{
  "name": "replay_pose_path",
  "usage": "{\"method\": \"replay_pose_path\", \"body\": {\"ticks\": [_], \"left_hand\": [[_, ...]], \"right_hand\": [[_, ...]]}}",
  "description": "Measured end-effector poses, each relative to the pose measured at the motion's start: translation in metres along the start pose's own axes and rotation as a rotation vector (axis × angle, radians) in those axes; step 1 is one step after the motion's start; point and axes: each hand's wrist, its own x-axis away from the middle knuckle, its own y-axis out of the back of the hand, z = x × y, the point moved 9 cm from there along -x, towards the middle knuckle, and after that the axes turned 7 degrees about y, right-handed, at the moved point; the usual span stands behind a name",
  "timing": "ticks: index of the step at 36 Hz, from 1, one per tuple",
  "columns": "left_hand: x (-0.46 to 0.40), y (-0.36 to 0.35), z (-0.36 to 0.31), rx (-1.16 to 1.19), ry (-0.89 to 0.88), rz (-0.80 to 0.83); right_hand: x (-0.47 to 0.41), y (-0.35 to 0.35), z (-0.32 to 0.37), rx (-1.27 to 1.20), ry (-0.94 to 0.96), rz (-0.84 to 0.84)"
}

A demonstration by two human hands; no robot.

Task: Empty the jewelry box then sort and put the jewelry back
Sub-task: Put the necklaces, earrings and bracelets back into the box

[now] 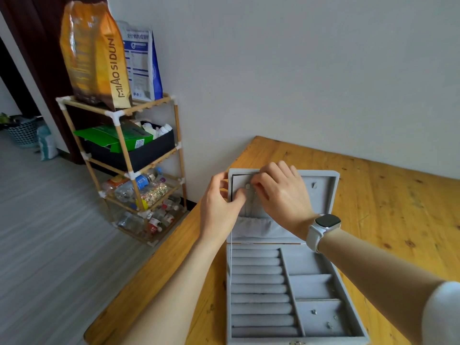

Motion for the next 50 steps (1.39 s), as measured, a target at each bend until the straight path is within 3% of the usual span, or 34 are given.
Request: {"method": "replay_pose_path", "body": {"ticks": [9,13,21,25,30,33,36,40,50], "left_hand": [[0.016,-0.005,0.018,-0.124,0.031,0.096],[0.031,0.002,0.028,-0.203,0.060,0.025],[0.098,-0.014,-0.013,-0.477,-0.265,-0.136],[0.135,-0.058,-0.034,-0.485,-0.396,-0.008],[0.183,-0.142,-0.053,-0.510,-0.494,0.337],[0.211,-0.195,-0.044,-0.689,-0.464,0.631],[0.229,-0.230,-0.028,-0.901,-0.453,0.793],[0.231,-0.245,-0.021,-0.944,-0.409,0.783],[0.227,-0.244,-0.020,-0.876,-0.398,0.772]], "right_hand": [[0.043,-0.008,0.014,-0.014,0.042,0.201],[0.077,-0.004,0.016,-0.105,0.000,0.296],[0.151,0.037,0.005,-0.244,-0.245,0.356],[0.191,0.068,-0.015,-0.277,-0.415,0.377],[0.245,0.112,-0.063,-0.237,-0.669,0.357],[0.283,0.134,-0.100,-0.115,-0.867,0.397],[0.314,0.146,-0.127,-0.027,-1.017,0.477],[0.335,0.143,-0.143,-0.027,-1.129,0.551],[0.329,0.113,-0.135,-0.079,-1.177,0.737]]}}
